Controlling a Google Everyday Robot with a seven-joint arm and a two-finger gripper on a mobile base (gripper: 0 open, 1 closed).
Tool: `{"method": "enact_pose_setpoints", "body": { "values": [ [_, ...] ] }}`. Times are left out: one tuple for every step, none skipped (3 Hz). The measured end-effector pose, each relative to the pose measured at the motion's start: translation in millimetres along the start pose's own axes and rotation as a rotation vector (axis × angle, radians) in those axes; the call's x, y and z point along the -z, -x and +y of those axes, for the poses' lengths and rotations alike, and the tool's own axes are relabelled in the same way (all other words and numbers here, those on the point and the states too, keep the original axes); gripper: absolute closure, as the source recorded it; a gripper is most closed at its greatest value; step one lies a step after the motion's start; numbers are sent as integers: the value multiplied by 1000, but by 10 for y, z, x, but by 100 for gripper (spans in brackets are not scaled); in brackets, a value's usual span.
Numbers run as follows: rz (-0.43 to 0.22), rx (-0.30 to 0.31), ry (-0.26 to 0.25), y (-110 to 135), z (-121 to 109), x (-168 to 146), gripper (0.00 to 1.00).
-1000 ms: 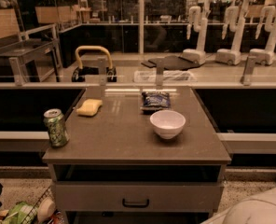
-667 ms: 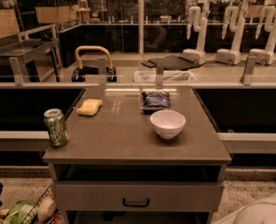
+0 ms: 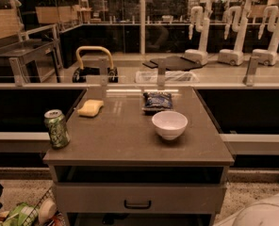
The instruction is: Open middle drawer
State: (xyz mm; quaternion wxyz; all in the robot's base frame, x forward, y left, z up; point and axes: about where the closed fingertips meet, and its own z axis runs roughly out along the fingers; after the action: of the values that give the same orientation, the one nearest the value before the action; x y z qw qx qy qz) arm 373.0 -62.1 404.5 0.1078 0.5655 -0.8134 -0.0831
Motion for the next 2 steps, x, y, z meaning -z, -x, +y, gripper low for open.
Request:
{"method": "enact_pose_setpoints", "body": {
  "values": [
    [2, 0, 2, -7, 7, -11, 26],
    [3, 0, 4, -13, 13, -20, 4]
  ]
}}
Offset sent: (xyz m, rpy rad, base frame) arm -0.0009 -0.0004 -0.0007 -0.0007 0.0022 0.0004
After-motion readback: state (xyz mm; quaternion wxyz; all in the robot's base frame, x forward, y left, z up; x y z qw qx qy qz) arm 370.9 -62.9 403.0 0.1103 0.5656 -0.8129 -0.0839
